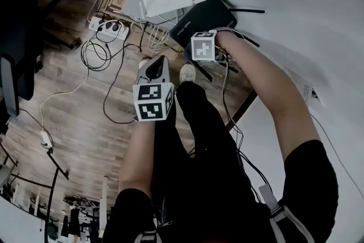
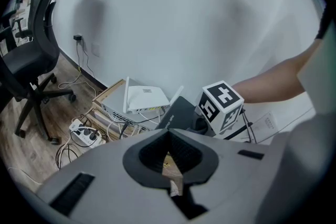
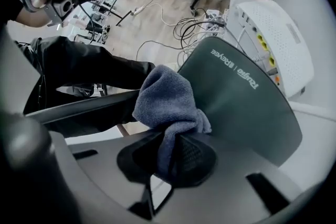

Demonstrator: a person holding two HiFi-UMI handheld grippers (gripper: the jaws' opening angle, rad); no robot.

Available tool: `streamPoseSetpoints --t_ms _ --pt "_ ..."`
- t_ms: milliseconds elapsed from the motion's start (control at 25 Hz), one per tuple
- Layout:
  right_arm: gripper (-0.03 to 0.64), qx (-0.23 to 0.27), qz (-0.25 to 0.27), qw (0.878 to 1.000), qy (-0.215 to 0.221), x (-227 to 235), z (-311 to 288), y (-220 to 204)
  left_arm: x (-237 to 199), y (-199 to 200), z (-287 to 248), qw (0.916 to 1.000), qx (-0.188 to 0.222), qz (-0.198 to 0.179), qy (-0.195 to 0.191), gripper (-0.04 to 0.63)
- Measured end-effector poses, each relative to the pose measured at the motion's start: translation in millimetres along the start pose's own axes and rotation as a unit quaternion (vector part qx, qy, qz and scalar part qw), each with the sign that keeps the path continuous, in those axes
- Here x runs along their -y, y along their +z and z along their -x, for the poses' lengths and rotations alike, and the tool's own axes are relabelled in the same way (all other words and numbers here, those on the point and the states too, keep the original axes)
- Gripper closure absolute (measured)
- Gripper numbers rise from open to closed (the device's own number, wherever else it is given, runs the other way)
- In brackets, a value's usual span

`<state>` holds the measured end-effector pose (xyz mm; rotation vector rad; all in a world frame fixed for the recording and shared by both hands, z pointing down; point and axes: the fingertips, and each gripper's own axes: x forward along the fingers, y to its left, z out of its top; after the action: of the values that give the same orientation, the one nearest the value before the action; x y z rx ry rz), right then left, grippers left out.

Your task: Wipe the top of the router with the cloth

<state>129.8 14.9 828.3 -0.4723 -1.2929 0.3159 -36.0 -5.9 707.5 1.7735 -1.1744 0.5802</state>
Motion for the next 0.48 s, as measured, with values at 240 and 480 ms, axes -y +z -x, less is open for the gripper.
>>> streamPoseSetpoints --t_ms 240,480 --pt "0.594 0.038 -0.058 0.997 -0.041 31.8 10.4 -4.3 0.3 1.8 0.7 1.0 -0.001 -0.002 -0.001 0.595" --pt "0.594 0.058 -0.091 0.991 -0.077 57.3 21.5 -15.9 3.8 -1.2 -5.0 1.0 -0.006 -0.002 -0.006 0.595"
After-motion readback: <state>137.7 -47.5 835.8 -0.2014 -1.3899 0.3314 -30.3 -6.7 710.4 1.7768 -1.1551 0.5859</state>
